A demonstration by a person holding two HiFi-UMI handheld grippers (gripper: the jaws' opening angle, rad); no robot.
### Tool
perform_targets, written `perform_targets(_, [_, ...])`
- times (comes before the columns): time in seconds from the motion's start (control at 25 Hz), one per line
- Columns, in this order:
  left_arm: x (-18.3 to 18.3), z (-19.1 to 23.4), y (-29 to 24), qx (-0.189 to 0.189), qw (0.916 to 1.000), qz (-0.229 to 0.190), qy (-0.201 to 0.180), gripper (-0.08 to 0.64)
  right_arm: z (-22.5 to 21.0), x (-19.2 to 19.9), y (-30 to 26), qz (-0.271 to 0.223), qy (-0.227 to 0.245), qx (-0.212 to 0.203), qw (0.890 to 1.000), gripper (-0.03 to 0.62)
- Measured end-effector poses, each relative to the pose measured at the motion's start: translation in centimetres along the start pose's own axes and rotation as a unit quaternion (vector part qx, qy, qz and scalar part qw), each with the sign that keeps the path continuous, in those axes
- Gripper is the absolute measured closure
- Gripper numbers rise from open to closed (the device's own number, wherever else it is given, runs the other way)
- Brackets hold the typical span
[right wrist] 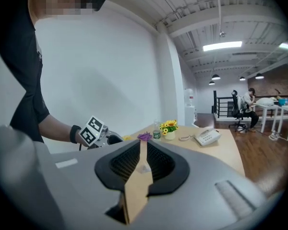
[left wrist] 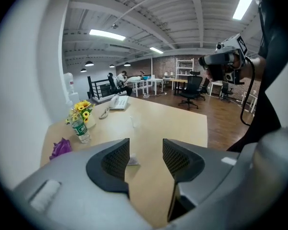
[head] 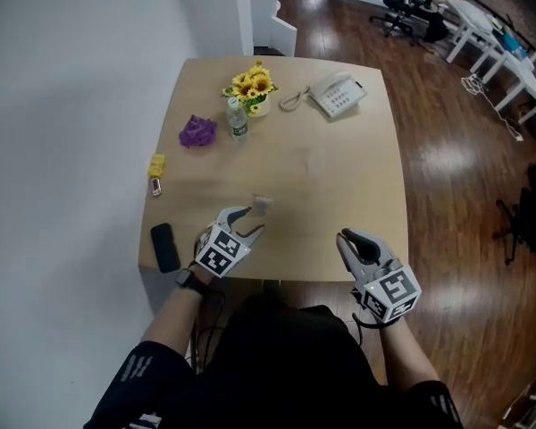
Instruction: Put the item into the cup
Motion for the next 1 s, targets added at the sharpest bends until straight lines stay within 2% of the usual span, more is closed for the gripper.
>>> perform_targets(0.12, [0.8, 1.9, -4.2, 0.014, 0.9975, 0.043, -0.053, 0.347, -1.9, 0.6, -2.5, 0.009, -0.030, 0.011, 0.999, 0.540])
perform_targets(0.32, [3.1, 3.2, -10.2, 0.038, 0.9873, 0.100, -0.117, 0.348, -3.8, 1.2, -5.3, 0.036, -0.029, 0.001, 0.999, 0.540])
perform_targets(0.6, [7.3, 3.1, -15.7, 0.063, 0.9739, 0.185, -0.115, 0.348, -5.7, 2.0, -7.2, 0.054, -0.038, -0.030, 0.997, 0.540])
perform_targets(0.72, [8.1, 3.3, -16.6, 0.060, 0.9720, 0.199, -0.110, 0.360, -6.2, 2.3, -7.6, 0.058, -0.042, -0.039, 0.997, 0.540])
perform_targets(0.84, [7.9, 3.3, -16.8, 0.055, 0.9743, 0.194, -0.100, 0.444, -6.5, 2.4, -7.8, 0.061, -0.047, -0.045, 0.996, 0.540])
perform_targets(1.0, [7.2, 3.0, -16.6, 0.054, 0.9758, 0.184, -0.105, 0.553, -7.0, 2.7, -7.8, 0.062, -0.051, -0.049, 0.996, 0.540])
Point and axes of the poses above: the fingertips, and each gripper's own axes: y backward along the fingers, z to its left, x out of its underside, the point moved 6 cm from there along y, backward along the fingers, and after that the axes turned 11 degrees about -x, right-handed, at the moved point
